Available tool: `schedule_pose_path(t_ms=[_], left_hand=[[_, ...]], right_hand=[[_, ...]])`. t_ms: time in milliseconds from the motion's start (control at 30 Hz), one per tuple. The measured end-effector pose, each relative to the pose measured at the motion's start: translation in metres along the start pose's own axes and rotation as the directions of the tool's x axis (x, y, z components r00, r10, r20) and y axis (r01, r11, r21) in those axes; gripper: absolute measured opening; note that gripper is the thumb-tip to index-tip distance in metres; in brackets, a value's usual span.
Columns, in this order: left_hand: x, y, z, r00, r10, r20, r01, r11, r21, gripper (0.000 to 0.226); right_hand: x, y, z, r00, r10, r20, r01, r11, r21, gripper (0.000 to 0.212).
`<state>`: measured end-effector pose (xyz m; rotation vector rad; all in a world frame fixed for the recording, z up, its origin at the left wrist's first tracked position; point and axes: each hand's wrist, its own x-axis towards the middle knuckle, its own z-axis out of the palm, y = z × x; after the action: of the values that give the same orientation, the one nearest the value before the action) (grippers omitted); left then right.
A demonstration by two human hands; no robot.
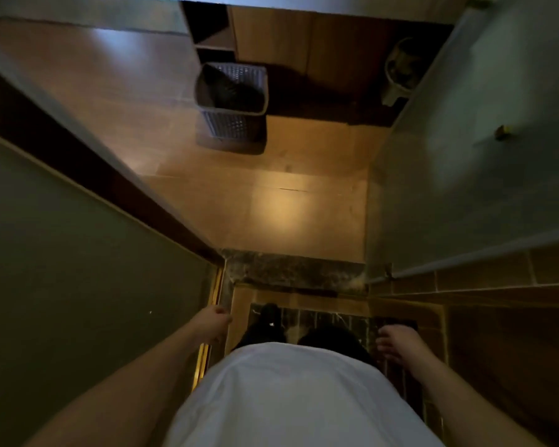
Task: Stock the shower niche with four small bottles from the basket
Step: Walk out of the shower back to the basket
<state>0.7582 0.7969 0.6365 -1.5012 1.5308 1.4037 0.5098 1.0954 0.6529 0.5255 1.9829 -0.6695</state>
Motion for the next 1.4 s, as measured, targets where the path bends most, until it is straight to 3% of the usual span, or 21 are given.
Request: schedule_pose_path(t_ms=[100,200,333,467,600,833,967,1167,1267,1400], left_hand=[[0.017,0.004,-0.034,0.996,-0.054,-0.065,0.052,0.998,-0.040,0.014],[0.033,0.006,-0.050,0.988,-0.119,-0.097,0.112,0.990,-0.081,0.020],[0.063,0.021,-0.044,0.985,-0.170,-0.038,0.174,0.979,0.104,0.029],[0.083,0.095,-0.024,0.994,-0.112,0.018,0.106,0.974,0.199,0.038],[0.081,0.201,-0.025,0.997,-0.056,0.047,0.038,0.948,0.317,0.016],[0.112,0.378,-0.058,0.991,0.117,-0.063,-0.124,0.984,-0.128,0.016],[0.111,0.437,-0.050,0.971,0.234,-0.043,-0.238,0.964,-0.115,0.019],[0.124,0.436,-0.055,0.986,0.136,0.097,-0.139,0.990,0.028,0.018],[0.150,0.449,-0.084,0.996,0.088,-0.012,-0.089,0.980,-0.179,0.020],[0.196,0.459,-0.132,0.995,0.010,-0.102,-0.031,0.977,-0.209,0.020]], right_hand=[[0.002,-0.039,0.010,0.999,-0.038,0.038,0.035,0.997,0.074,0.017],[0.004,-0.055,0.032,0.988,-0.126,0.087,0.127,0.992,-0.002,0.017],[0.023,-0.090,0.034,0.978,-0.176,0.113,0.183,0.981,-0.055,0.016],[0.081,-0.160,0.008,0.989,-0.099,0.114,0.095,0.995,0.037,0.018],[0.126,-0.216,-0.027,0.996,0.046,0.071,-0.045,0.999,-0.006,0.025],[0.154,-0.332,-0.089,0.987,-0.040,0.157,0.071,0.977,-0.201,0.019],[0.168,-0.383,-0.110,0.991,-0.068,0.113,0.084,0.987,-0.141,0.018],[0.176,-0.419,-0.102,0.987,-0.079,0.141,0.103,0.981,-0.167,0.019],[0.180,-0.422,-0.089,0.986,-0.018,0.167,0.060,0.966,-0.252,0.021],[0.189,-0.441,-0.076,0.987,0.079,0.139,-0.014,0.908,-0.418,0.013]])
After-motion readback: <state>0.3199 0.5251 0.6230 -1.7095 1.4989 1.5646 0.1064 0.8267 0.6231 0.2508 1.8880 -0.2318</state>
